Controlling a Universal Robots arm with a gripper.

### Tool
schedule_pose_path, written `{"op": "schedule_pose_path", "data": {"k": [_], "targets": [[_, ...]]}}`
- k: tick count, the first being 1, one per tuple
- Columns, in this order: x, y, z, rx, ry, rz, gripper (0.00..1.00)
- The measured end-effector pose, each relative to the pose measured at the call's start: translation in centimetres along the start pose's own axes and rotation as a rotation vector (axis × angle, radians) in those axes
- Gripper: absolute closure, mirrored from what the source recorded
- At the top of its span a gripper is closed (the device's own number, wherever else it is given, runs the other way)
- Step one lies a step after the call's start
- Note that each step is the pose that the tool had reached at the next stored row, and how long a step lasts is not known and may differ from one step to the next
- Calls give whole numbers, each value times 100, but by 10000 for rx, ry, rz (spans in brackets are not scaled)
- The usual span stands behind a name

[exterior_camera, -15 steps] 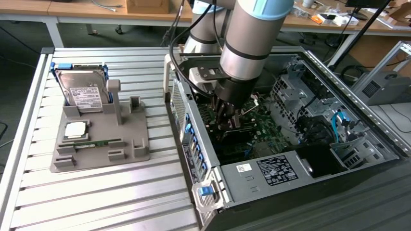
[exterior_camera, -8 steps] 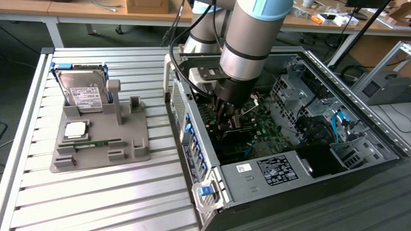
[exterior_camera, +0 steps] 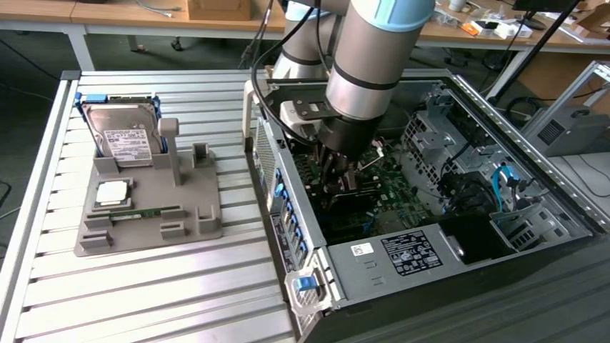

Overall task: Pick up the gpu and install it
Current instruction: 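Press down on the gpu until it lock into place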

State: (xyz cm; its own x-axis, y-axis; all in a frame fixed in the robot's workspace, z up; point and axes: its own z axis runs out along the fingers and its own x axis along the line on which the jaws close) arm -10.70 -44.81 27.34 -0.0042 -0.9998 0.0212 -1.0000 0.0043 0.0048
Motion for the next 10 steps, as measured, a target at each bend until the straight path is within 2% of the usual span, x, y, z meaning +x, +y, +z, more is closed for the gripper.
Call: {"op": "schedule_pose_path", "data": {"k": [4, 6, 10], "targets": [[4, 7, -143, 55, 14, 1, 89], [5, 34, -154, 89, 10, 0, 89], [5, 143, -157, 159, 4, 3, 89]]}}
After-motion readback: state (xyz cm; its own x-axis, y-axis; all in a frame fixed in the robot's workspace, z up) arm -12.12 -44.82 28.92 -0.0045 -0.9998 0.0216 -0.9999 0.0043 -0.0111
